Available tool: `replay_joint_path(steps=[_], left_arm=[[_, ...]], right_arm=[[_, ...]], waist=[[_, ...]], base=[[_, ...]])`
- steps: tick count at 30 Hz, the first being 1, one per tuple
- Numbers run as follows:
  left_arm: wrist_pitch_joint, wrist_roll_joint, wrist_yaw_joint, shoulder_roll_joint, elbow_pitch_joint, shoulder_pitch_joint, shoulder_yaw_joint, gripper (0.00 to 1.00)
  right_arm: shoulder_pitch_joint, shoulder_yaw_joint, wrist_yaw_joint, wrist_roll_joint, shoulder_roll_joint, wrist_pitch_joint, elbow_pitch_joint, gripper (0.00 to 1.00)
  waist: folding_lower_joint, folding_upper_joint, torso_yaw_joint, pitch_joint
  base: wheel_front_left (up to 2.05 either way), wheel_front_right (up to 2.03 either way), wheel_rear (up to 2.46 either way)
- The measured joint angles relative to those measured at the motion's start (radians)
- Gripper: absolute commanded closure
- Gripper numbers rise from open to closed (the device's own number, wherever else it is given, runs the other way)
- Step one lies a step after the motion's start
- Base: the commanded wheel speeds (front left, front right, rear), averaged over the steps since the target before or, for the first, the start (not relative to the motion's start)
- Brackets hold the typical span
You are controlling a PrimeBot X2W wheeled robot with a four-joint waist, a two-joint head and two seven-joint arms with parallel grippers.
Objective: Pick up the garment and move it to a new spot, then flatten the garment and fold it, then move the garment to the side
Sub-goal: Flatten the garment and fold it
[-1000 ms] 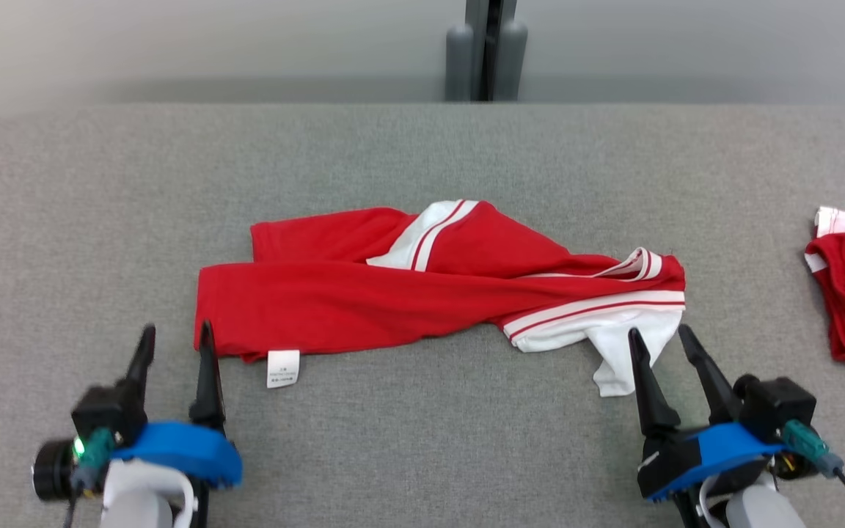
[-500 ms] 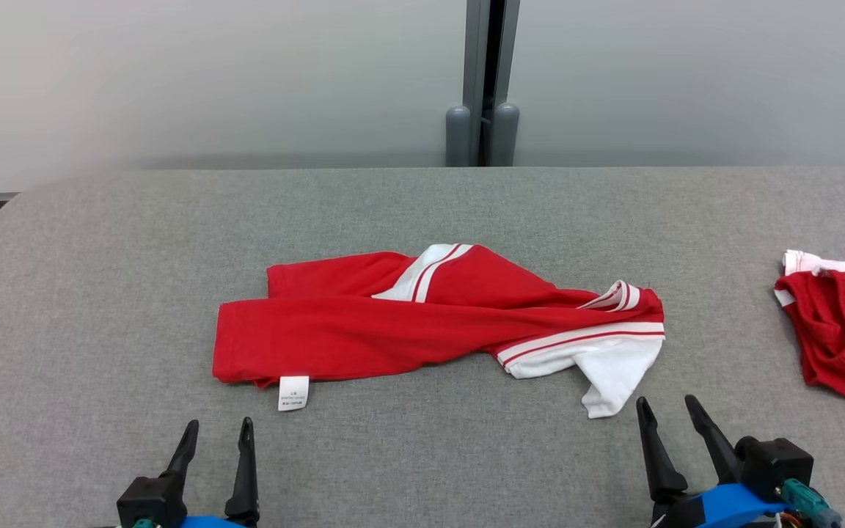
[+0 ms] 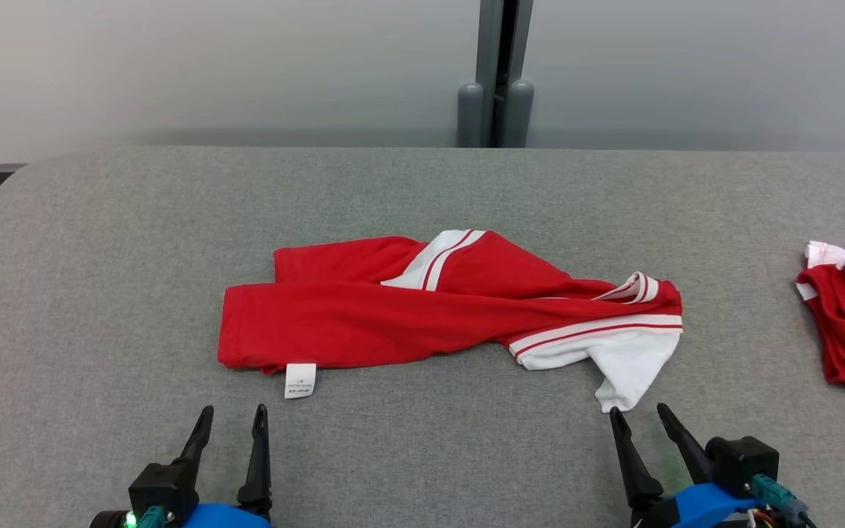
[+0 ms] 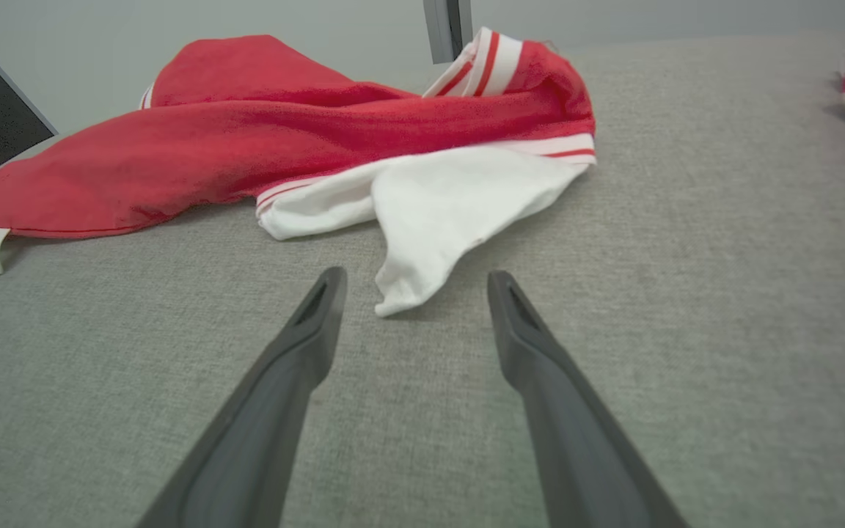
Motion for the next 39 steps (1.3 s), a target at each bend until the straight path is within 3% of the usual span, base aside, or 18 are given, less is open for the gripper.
replay_joint_path(steps=[13,14,16,18,19,20,21,31,39], left_arm=[[0.0,0.0,0.0,0.0,0.008,-0.021,0.0,0.0],[0.0,0.0,0.0,0.0,0.008,-0.021,0.0,0.0],[0.0,0.0,0.0,0.0,0.008,-0.022,0.001,0.0],[0.0,0.0,0.0,0.0,0.008,-0.027,0.001,0.0],[0.0,0.0,0.0,0.0,0.009,-0.028,0.001,0.0],[0.0,0.0,0.0,0.0,0.01,-0.031,0.001,0.0],[0.0,0.0,0.0,0.0,0.01,-0.035,0.0,0.0],[0.0,-0.007,0.0,0.0,0.019,-0.043,0.012,0.0],[0.0,-0.02,0.0,0.0,0.035,-0.04,0.048,0.0]], right_arm=[[-0.07,-0.002,0.0,0.051,0.0,0.0,0.099,0.0],[-0.074,-0.001,0.0,0.053,0.0,0.0,0.1,0.08],[-0.077,-0.001,0.0,0.054,0.0,0.0,0.101,0.52],[-0.082,0.002,0.0,0.065,0.0,0.0,0.102,0.64],[-0.083,0.004,0.0,0.069,0.0,0.0,0.101,0.76],[-0.083,0.004,0.0,0.07,0.0,0.0,0.101,0.97],[-0.084,0.005,0.0,0.07,0.0,0.0,0.101,1.0],[-0.054,-0.025,0.0,0.08,0.0,0.0,0.025,1.0],[0.037,-0.058,0.0,0.093,0.0,0.0,-0.183,1.0]], waist=[[0.0,0.0,0.04,0.046],[0.0001,0.0,0.041,0.049],[0.0,0.0,0.041,0.051],[0.0,0.0,0.038,0.058],[0.0,0.0,0.037,0.059],[0.0,0.0,0.035,0.061],[0.0,0.0,0.034,0.063],[0.0,0.0,0.007,0.052],[0.0,0.0,-0.043,0.042]], base=[[0.0,0.0,0.0],[0.0,0.0,0.0],[0.0,0.0,0.0],[0.0,0.0,0.0],[0.0,0.0,0.0],[0.0,0.0,0.0],[0.0,0.0,0.0],[0.0,0.0,0.0],[0.0,0.0,0.0]])
